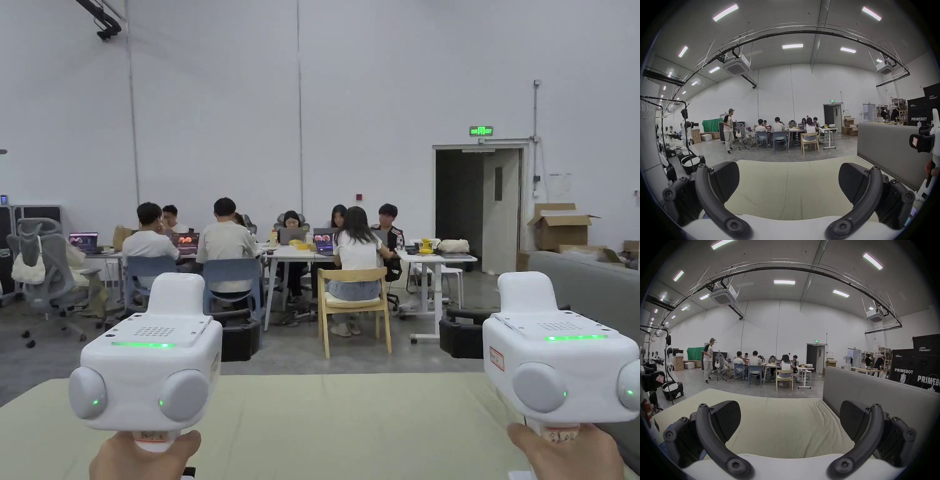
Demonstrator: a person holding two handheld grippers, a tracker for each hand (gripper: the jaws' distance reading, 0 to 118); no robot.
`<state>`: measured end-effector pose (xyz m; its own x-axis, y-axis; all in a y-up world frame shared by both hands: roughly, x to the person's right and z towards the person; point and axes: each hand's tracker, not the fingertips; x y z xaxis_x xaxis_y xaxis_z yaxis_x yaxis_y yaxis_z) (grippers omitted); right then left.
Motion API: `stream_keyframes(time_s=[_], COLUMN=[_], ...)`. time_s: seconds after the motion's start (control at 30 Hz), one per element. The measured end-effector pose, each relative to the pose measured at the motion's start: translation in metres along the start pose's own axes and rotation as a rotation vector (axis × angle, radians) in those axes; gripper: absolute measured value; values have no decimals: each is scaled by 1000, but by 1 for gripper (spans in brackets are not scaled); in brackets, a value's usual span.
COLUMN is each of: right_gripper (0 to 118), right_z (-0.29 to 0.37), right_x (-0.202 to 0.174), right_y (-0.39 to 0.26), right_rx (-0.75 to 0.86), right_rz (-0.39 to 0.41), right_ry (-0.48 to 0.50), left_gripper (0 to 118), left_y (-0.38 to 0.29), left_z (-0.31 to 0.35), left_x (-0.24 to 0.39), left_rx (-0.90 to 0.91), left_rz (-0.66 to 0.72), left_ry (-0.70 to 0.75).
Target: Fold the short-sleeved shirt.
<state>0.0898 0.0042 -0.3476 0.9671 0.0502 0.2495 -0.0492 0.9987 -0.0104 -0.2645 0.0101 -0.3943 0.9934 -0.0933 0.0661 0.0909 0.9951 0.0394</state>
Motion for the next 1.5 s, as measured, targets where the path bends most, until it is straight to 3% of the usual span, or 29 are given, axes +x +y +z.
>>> stream_keyframes(time_s=[0.27,0.57,1.5], right_gripper=[118,118,118], right_z=[0,-1,-4], right_x=[1,-2,-7], right_y=[0,-3,-7], right_rx=[-11,-10,-26], right_rz=[-37,5,-4], right_ry=[24,17,30], left_gripper=[118,118,118], left_y=[-1,-2,-3], left_z=[0,-2,-2], left_x=[3,4,3], left_rx=[18,2,-6], left_rz=[7,10,31], left_ry=[1,-8,-16])
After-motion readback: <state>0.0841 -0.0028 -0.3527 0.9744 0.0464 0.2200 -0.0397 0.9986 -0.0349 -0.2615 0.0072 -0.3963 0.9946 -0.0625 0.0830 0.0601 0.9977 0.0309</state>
